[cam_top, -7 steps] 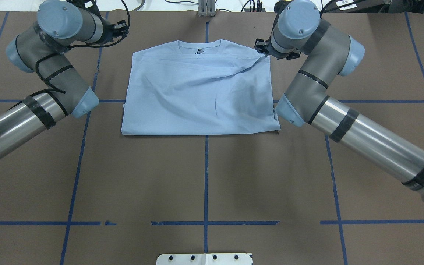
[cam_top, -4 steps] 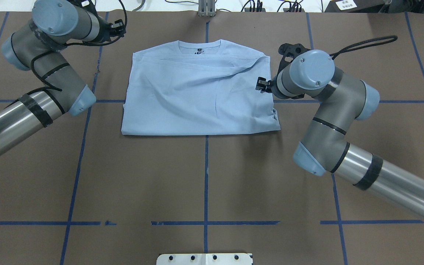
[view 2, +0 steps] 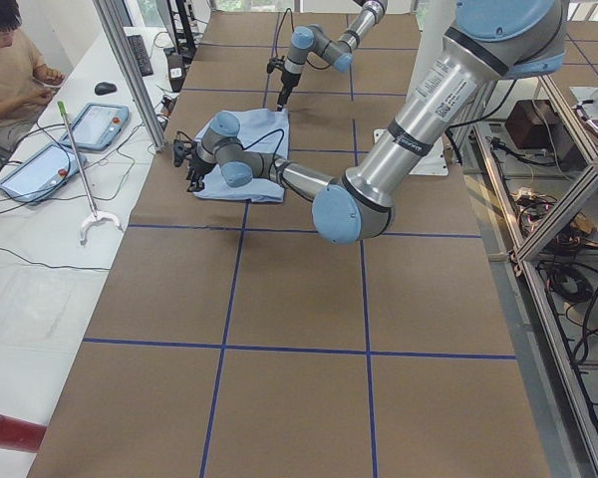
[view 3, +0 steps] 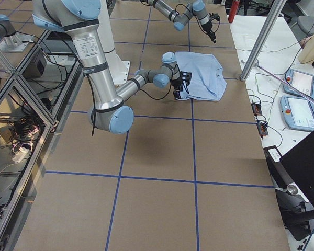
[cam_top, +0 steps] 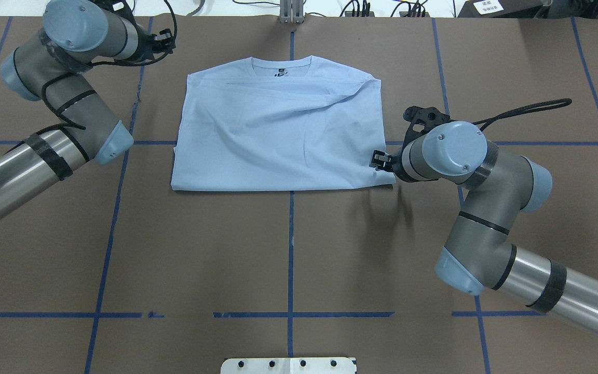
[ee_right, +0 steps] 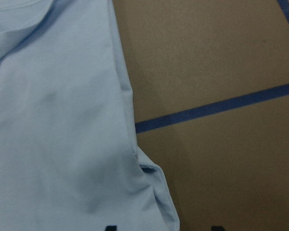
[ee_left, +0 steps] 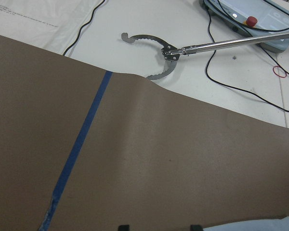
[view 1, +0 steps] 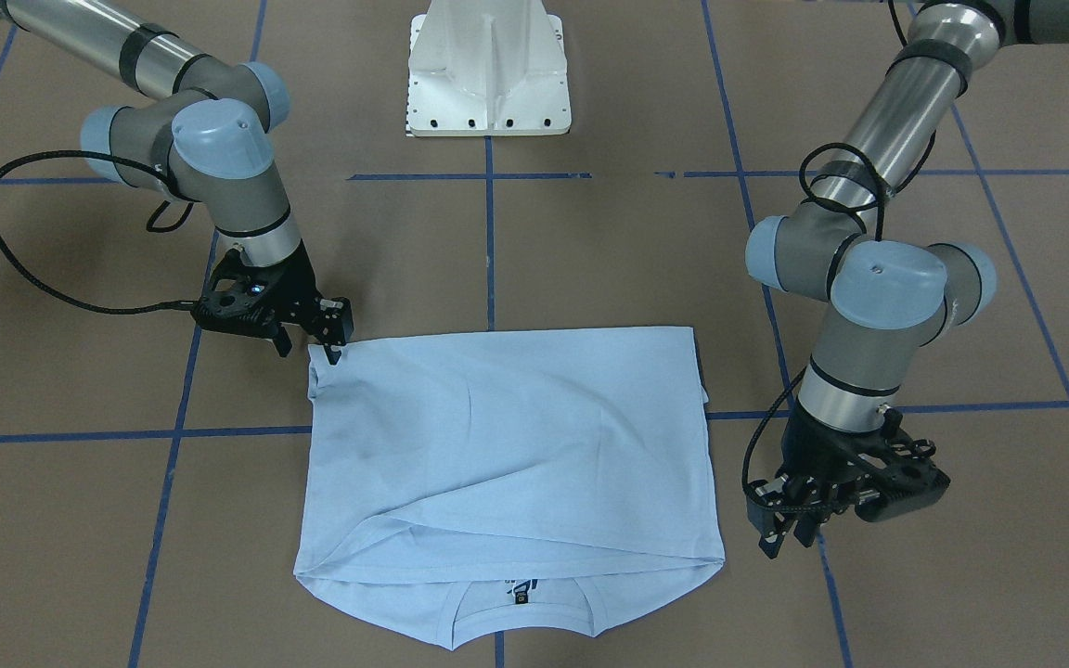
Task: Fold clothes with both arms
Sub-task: 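Grasp the folded shirt's side edge with the right gripper while the left withdraws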
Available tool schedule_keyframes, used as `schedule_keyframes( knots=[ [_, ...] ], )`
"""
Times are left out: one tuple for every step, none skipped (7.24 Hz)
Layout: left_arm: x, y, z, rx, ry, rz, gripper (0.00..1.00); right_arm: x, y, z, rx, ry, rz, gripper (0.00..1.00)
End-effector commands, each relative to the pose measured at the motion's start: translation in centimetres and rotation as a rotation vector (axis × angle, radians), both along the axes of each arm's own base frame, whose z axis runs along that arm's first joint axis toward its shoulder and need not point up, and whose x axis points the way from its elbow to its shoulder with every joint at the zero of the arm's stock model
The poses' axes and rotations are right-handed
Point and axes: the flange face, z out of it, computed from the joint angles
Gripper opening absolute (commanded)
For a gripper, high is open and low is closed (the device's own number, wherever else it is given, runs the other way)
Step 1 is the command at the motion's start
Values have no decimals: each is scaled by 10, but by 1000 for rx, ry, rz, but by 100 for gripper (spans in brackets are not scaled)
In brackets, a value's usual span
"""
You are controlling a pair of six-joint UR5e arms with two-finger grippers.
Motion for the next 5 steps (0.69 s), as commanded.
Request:
schedule_keyframes(
  knots=[
    [-1,0,0,-3,-3,-1,52,-6,5,4,-20,0,3,68],
    [-3,-1,1,-7,-6,-5,52,-7,5,5,-37,-4,17,44],
    [-7,-4,1,-7,-6,-11,52,-6,6,3,-45,-13,23,0],
    [-8,-4,0,-7,-6,-12,52,-8,7,2,-46,-13,19,0],
    [-8,-4,0,-7,-6,-12,52,-8,7,3,-47,-14,15,0]
  ],
)
